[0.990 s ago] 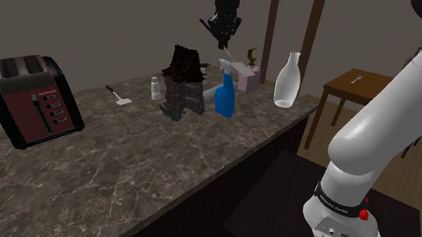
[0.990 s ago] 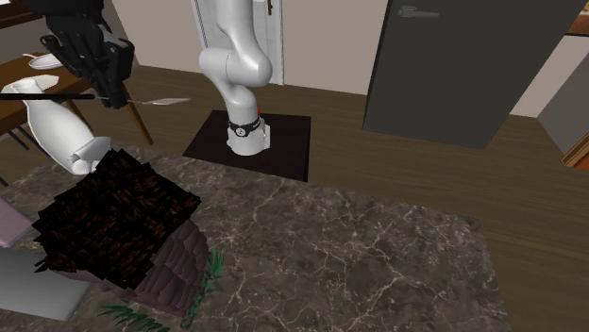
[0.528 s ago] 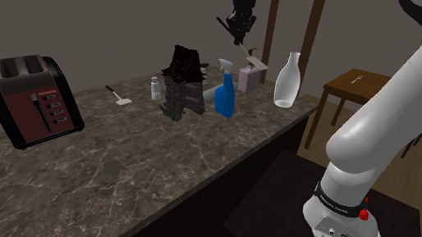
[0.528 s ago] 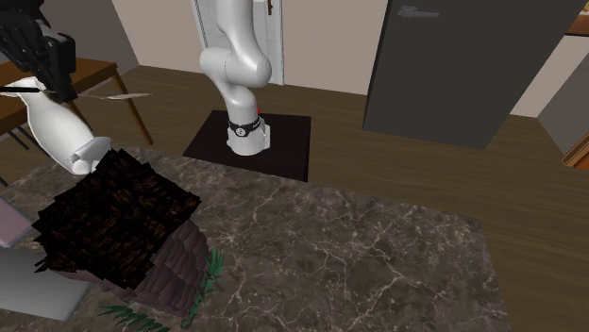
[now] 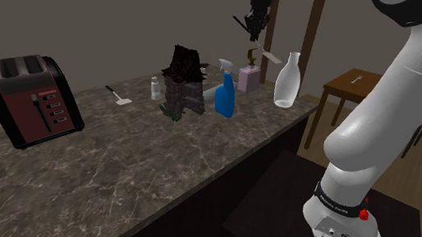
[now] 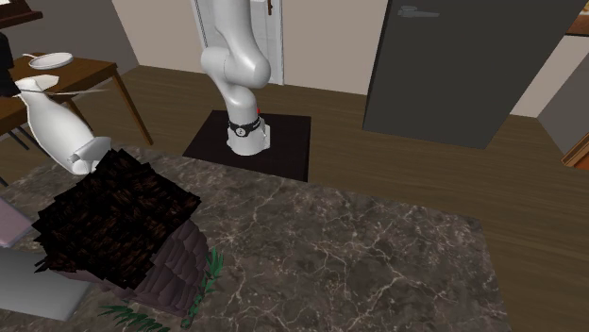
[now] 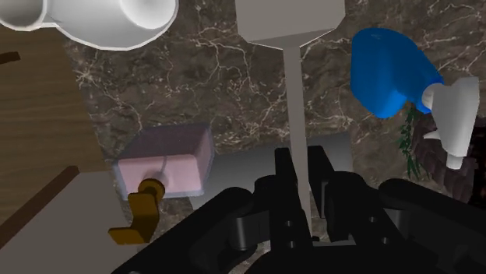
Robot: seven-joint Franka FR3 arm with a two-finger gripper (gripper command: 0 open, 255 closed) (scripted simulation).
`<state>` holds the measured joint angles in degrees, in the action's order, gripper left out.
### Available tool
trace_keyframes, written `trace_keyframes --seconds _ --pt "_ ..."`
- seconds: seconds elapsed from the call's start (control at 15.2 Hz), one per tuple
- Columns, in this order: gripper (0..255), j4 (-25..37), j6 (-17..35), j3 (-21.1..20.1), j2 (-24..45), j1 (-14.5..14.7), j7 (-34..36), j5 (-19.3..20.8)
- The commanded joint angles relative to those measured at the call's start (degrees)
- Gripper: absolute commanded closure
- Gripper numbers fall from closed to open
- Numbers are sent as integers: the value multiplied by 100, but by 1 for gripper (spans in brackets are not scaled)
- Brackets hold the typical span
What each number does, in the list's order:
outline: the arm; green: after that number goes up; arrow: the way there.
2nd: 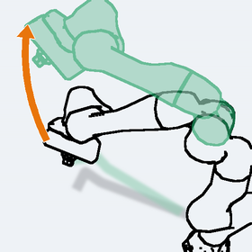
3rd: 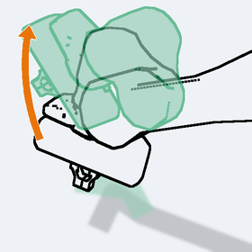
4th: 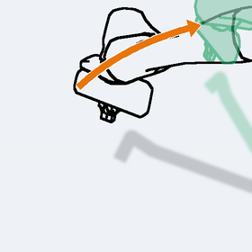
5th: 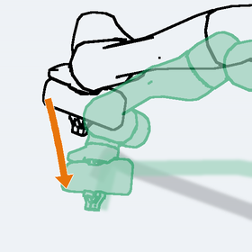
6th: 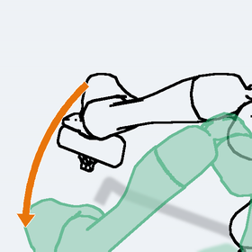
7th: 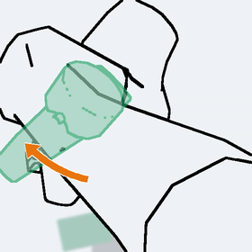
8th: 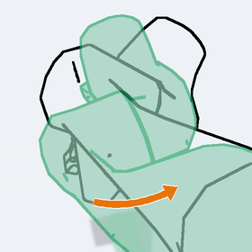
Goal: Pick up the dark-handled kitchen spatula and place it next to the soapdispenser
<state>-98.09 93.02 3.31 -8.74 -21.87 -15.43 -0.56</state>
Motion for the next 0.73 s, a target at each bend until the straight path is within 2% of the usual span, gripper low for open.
trace_keyframes --seconds 0.0,0.66 --pt "255 128 -12 118 118 -82 -208 -2" --pt "255 -814 782 115 -31 -83 -212 8"
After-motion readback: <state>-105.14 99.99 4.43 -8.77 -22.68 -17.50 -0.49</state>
